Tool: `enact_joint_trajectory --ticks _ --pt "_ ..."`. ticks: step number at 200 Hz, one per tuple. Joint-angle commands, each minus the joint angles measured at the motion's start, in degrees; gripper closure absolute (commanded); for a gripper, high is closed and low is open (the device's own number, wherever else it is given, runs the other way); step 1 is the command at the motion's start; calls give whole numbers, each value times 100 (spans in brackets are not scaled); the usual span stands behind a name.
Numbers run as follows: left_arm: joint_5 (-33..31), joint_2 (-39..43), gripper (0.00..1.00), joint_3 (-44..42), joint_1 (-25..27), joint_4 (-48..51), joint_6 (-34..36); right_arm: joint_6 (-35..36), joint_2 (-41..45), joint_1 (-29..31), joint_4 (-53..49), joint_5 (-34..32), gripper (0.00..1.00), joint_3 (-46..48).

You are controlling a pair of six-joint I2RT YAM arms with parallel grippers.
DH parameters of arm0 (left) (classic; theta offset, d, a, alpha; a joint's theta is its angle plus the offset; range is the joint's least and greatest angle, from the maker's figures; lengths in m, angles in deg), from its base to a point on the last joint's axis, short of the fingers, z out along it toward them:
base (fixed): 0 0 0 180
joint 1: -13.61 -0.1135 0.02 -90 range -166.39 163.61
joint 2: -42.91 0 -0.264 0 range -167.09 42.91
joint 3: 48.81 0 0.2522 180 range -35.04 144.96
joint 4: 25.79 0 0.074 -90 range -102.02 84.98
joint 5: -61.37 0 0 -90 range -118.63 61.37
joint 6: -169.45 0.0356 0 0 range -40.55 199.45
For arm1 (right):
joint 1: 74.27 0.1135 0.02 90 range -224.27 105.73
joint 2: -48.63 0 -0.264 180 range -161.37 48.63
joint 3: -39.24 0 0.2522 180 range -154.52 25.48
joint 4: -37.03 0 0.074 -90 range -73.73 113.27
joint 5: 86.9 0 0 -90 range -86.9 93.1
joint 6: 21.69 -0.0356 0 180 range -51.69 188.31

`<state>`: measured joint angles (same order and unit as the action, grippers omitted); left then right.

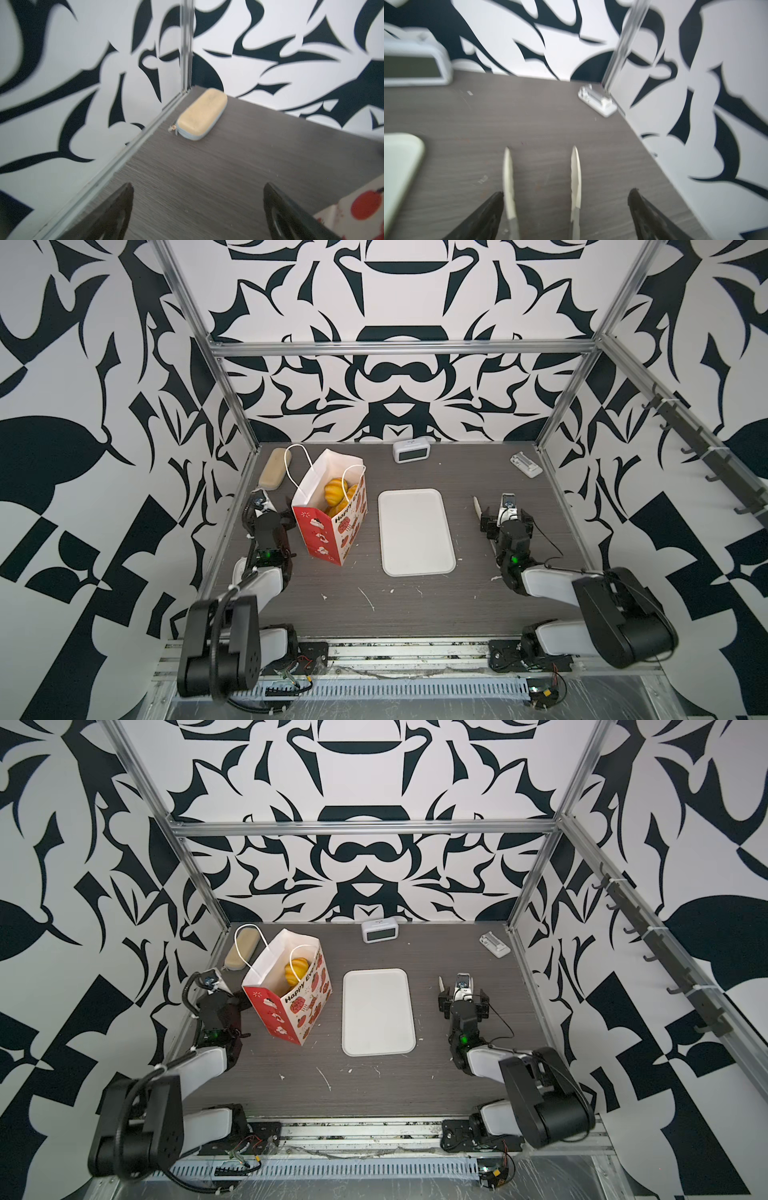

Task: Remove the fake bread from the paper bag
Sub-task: 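Reach the left gripper to the paper bag's top edge, then grasp the bag's top edge with the left gripper and lift it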

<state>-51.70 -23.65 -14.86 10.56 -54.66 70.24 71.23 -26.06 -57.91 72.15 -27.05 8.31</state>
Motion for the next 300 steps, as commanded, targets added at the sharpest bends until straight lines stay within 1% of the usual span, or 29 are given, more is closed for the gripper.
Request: enact_joint_trajectory --ticks 1,17,25,39,50,66,80,92,98,114,127,140,151,205,207,210,258,273,277,300 --pt "-702 1083 2 126 -19 777 -153 -10 764 285 -1063 -396 4 -405" --pt "-592 2015 5 539 -1 1705 -360 -251 1269 440 -1893 -368 4 -646" --pt "-422 2388 7 836 14 2218 -469 -345 1524 495 -2273 -300 4 -734" --pt "-97 2771 12 1438 15 3069 -698 -527 1859 580 -2876 -197 4 -867" --pt "409 2859 14 2062 17 3840 -842 -687 2090 646 -3347 -77 4 -982" --pt "1291 2572 14 3167 21 5068 -878 -961 2300 722 -4007 187 4 -1161" --pt "2310 2081 13 4048 17 6117 -678 -1133 2392 830 -4416 362 4 -1273" --pt "3119 1617 12 4641 23 6812 -343 -1237 2437 946 -4636 451 4 -1316" --pt "3279 1379 12 4868 15 7135 -189 -1276 2455 1009 -4724 458 4 -1322" --pt "3340 810 13 5385 20 7927 98 -1391 2510 1139 -4862 496 4 -1294" --pt "3468 412 13 5634 20 8442 238 -1438 2538 1191 -4879 578 4 -1238" --pt "3618 138 13 5737 25 8716 297 -1464 2563 1211 -4914 607 4 -1181" --pt "3613 25 14 5705 26 8812 311 -1462 2606 1215 -4915 611 4 -1101" --pt "3450 -200 14 5494 111 8723 288 -1382 2940 1220 -4969 568 4 -787" --pt "3458 -210 17 5496 118 8716 288 -1375 2942 1220 -4968 564 4 -783" --pt "3459 -221 18 5491 124 8703 288 -1375 2951 1220 -4969 555 4 -774" --pt "3227 -579 28 5558 276 8702 295 -1390 2908 1220 -4959 543 4 -740" --pt "3178 -601 29 5574 313 8693 297 -1391 2889 1220 -4960 538 4 -737" --pt "3156 -790 29 5575 326 8696 295 -1398 2888 1217 -4959 537 4 -733" --pt "3081 -925 32 5569 400 8680 293 -1417 2899 1220 -4967 541 4 -719"
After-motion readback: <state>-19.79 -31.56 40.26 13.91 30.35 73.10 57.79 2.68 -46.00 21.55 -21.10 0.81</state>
